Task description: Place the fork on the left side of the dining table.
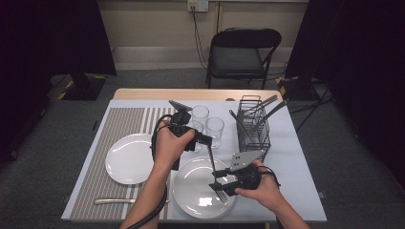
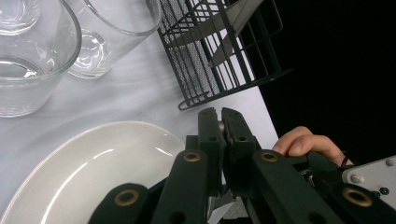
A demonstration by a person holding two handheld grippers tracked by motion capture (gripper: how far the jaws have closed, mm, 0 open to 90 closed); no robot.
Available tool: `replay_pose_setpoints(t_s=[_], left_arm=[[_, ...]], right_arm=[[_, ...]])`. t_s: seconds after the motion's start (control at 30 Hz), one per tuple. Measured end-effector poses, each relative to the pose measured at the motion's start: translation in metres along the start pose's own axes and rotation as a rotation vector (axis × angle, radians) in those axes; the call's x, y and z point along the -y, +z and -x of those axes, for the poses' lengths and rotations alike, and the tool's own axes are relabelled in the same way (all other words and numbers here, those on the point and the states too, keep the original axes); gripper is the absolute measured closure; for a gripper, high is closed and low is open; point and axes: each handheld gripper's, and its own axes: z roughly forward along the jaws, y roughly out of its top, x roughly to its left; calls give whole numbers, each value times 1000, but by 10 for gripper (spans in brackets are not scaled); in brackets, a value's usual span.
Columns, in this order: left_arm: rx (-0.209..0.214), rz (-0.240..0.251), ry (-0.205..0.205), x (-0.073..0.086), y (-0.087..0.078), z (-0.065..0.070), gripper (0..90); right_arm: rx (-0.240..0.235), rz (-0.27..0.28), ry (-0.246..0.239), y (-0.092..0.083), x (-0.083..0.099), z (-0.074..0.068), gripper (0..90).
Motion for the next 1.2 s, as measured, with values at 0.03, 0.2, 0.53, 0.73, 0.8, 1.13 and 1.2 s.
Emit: replay_pose_setpoints(t_s=[0.03, 0.2, 0.53, 0.73, 0.8, 1.13, 1.2], left_arm=[[0, 5, -7, 0, 0, 0, 875], [1, -5, 5, 2, 0, 1, 874], [29, 17, -13, 3, -10, -3, 874], [25, 23, -26, 2, -16, -4, 874], [24, 23, -24, 1, -19, -4, 873], [22, 36, -42, 2, -28, -9, 873], [16, 40, -45, 3, -30, -11, 873]], right_arm=[[-4, 1, 1, 0, 0, 0, 549], [-7, -9, -8, 2, 0, -2, 542], [1, -6, -11, -6, -2, 4, 420], [38, -4, 0, -23, 0, 12, 307], [41, -1, 12, -28, 3, 15, 282], [65, -15, 60, -46, 30, 24, 186], [70, -14, 65, -49, 35, 25, 183]])
